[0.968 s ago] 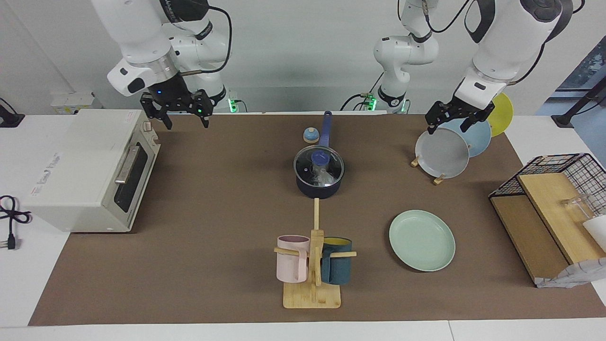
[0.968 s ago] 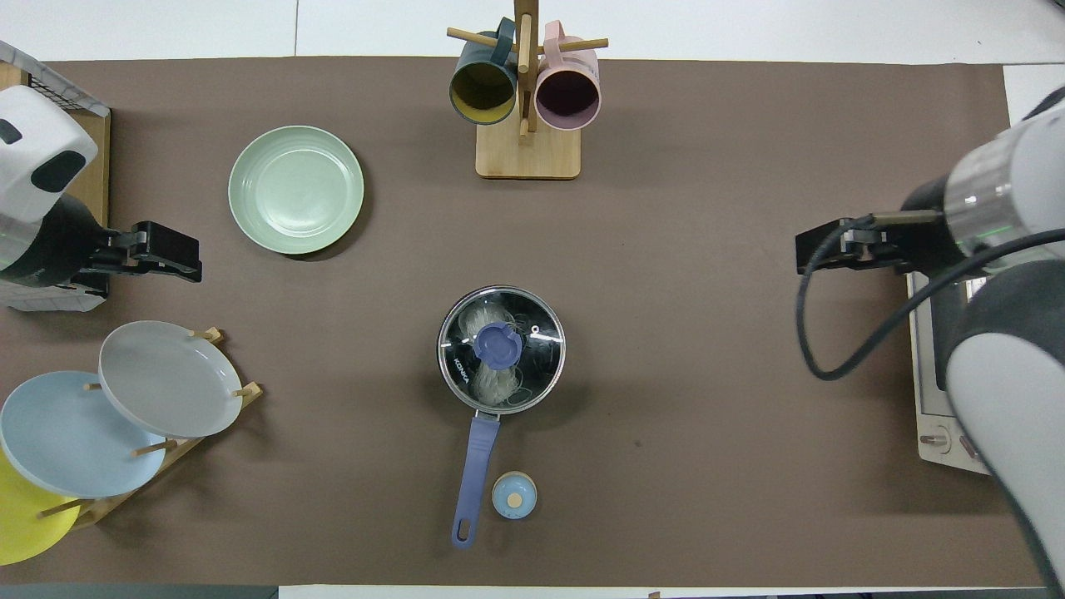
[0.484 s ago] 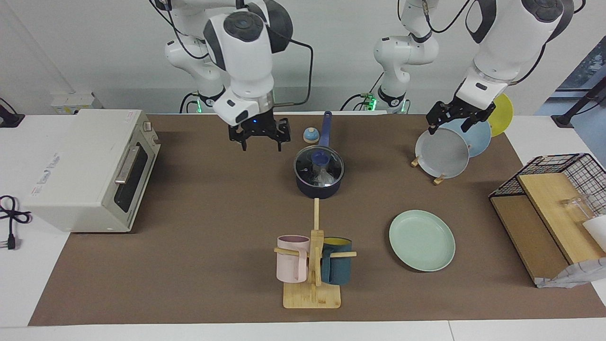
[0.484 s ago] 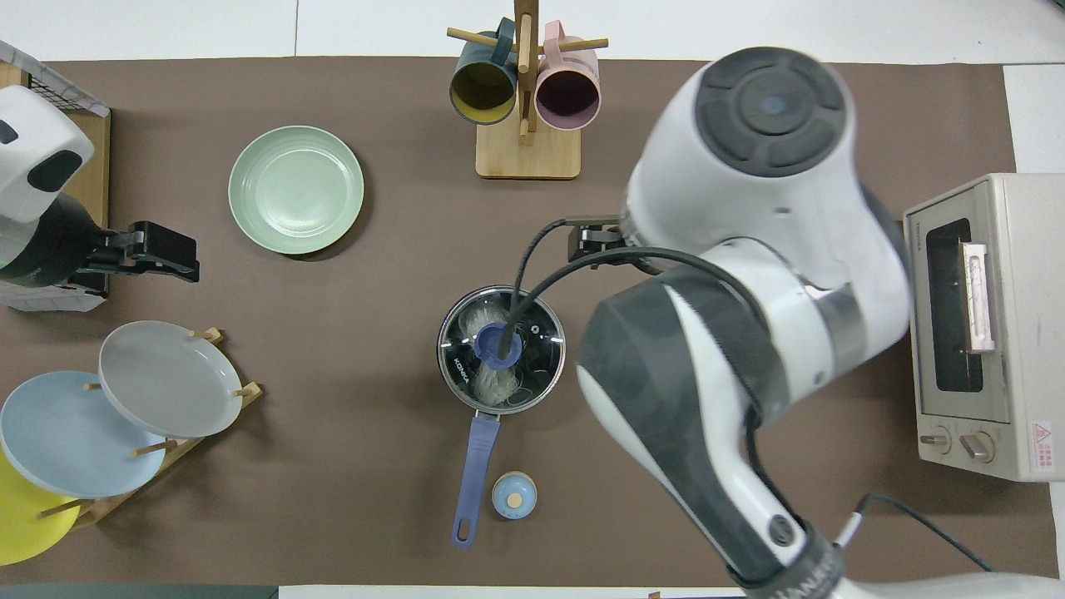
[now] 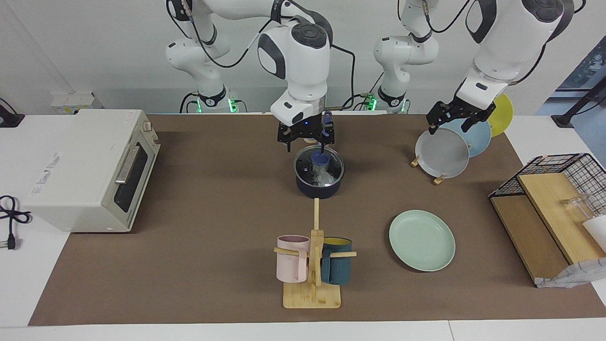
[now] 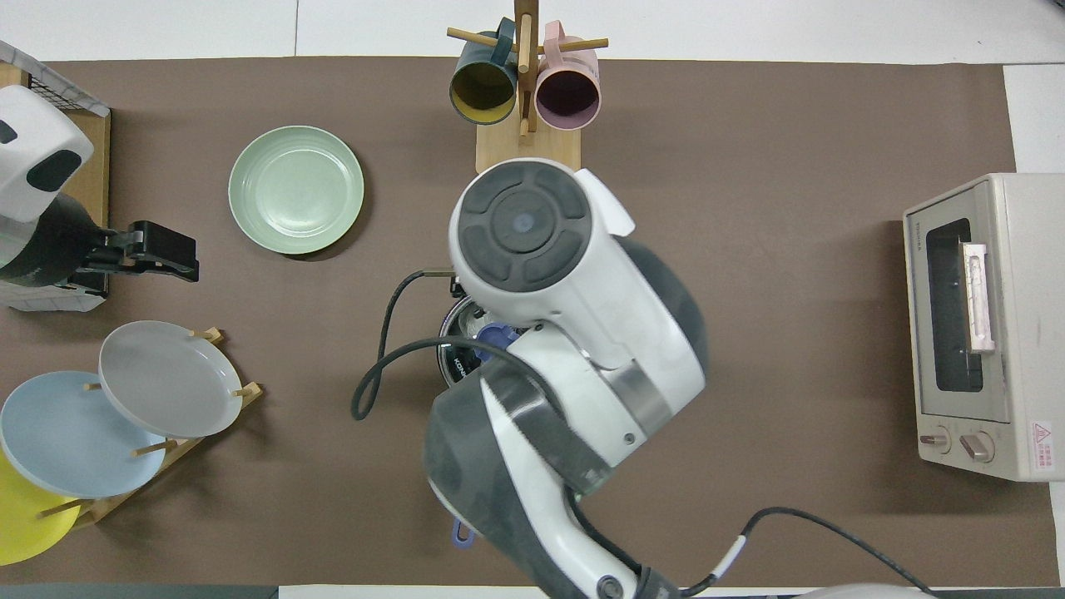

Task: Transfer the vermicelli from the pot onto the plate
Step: 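Reach the right gripper over the pot toward the glass lid knob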

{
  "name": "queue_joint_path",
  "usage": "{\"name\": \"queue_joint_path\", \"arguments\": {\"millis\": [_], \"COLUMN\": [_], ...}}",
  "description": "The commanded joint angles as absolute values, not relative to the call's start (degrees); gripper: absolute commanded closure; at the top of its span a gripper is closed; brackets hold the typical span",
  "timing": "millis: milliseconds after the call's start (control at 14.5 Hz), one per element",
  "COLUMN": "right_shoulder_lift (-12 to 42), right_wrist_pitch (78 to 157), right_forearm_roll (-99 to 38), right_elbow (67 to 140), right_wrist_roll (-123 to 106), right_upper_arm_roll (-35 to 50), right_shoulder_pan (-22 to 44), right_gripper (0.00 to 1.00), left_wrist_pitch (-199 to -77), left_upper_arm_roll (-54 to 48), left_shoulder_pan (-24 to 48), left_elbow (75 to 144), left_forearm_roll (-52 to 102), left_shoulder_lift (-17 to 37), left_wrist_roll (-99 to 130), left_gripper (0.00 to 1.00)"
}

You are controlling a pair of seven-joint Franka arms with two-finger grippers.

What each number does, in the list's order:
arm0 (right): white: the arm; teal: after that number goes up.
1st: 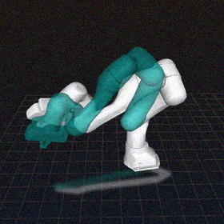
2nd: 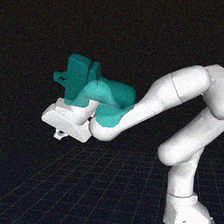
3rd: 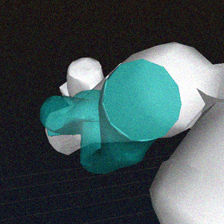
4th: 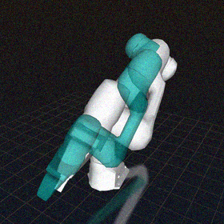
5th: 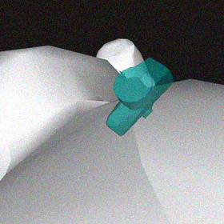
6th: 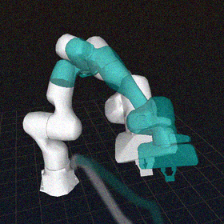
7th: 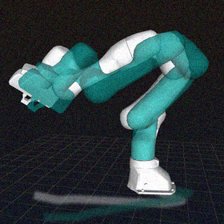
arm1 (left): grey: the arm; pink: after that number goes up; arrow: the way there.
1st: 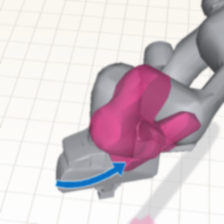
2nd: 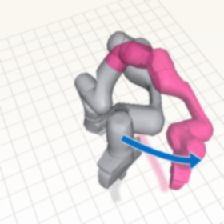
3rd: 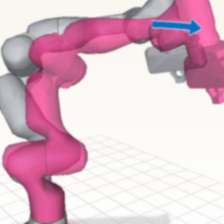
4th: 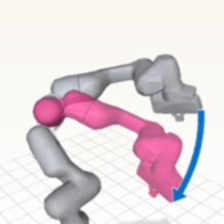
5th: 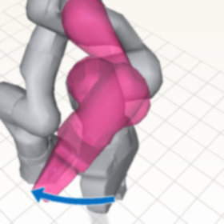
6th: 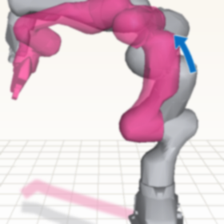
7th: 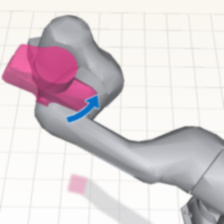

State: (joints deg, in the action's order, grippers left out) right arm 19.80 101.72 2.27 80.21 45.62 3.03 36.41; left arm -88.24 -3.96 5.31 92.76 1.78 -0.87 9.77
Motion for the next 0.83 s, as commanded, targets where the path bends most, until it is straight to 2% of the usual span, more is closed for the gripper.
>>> {"name": "queue_joint_path", "arguments": {"millis": [0, 207, 484, 761], "right_shoulder_lift": [24.7, 27.2, 27.0, 25.2], "right_wrist_pitch": [103.0, 105.3, 102.7, 105.1], "right_forearm_roll": [4.6, 7.1, 10.9, 9.9], "right_elbow": [76.8, 76.7, 77.8, 82.6], "right_wrist_roll": [51.4, 52.8, 49.5, 48.5], "right_upper_arm_roll": [2.7, 2.8, 2.9, 3.0], "right_shoulder_pan": [41.6, 43.6, 43.2, 43.2], "right_gripper": [0.00, 0.00, 0.00, 0.00], "left_wrist_pitch": [-89.3, -89.3, -89.6, -90.3], "left_upper_arm_roll": [-4.3, -4.3, -4.3, -4.3], "left_shoulder_pan": [4.0, 4.0, 4.0, 4.0], "left_elbow": [94.7, 94.7, 94.7, 95.4], "left_forearm_roll": [0.7, 0.7, 0.7, 0.7], "left_shoulder_lift": [-2.5, -2.5, -2.5, -2.6], "left_wrist_roll": [10.0, 10.0, 9.8, 9.7], "left_gripper": [0.00, 0.00, 0.00, 0.00]}}
